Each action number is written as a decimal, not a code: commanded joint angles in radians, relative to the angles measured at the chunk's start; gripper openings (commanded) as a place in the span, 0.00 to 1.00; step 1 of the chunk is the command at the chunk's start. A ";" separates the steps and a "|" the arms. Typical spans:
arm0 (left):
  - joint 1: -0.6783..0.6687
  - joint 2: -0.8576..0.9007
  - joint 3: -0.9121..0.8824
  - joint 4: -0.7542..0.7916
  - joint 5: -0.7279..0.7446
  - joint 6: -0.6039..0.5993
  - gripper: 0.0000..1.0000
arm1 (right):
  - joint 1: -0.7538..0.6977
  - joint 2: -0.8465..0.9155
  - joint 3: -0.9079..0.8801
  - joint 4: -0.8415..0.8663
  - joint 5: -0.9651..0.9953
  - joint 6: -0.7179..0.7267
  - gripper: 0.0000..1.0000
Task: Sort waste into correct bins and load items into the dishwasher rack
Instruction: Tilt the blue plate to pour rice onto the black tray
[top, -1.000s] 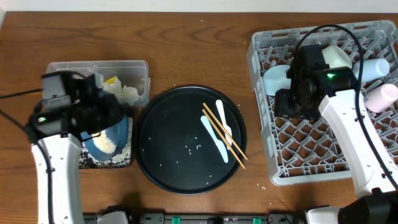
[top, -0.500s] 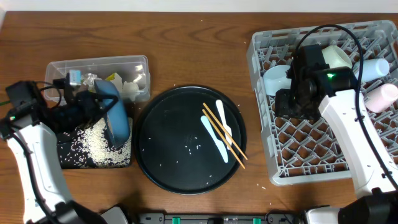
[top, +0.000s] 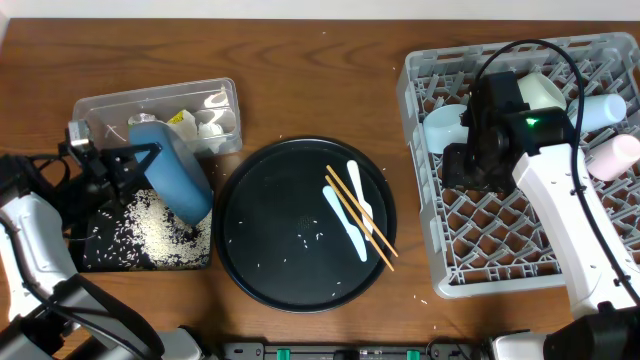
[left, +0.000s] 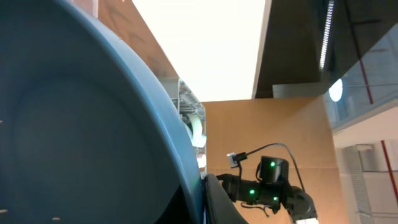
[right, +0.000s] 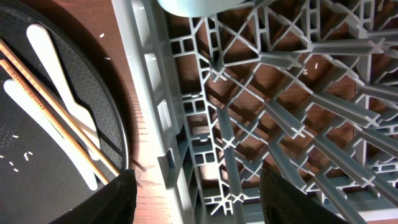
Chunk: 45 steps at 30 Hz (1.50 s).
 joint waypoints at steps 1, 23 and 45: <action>0.009 -0.003 -0.004 -0.005 0.063 0.018 0.06 | -0.006 0.000 0.019 -0.002 0.018 0.002 0.59; 0.009 -0.004 -0.004 -0.009 -0.160 -0.050 0.06 | -0.006 0.000 0.019 -0.004 0.018 0.002 0.60; 0.026 -0.034 -0.002 -0.185 0.058 0.275 0.06 | -0.006 0.000 0.019 -0.009 0.019 0.002 0.59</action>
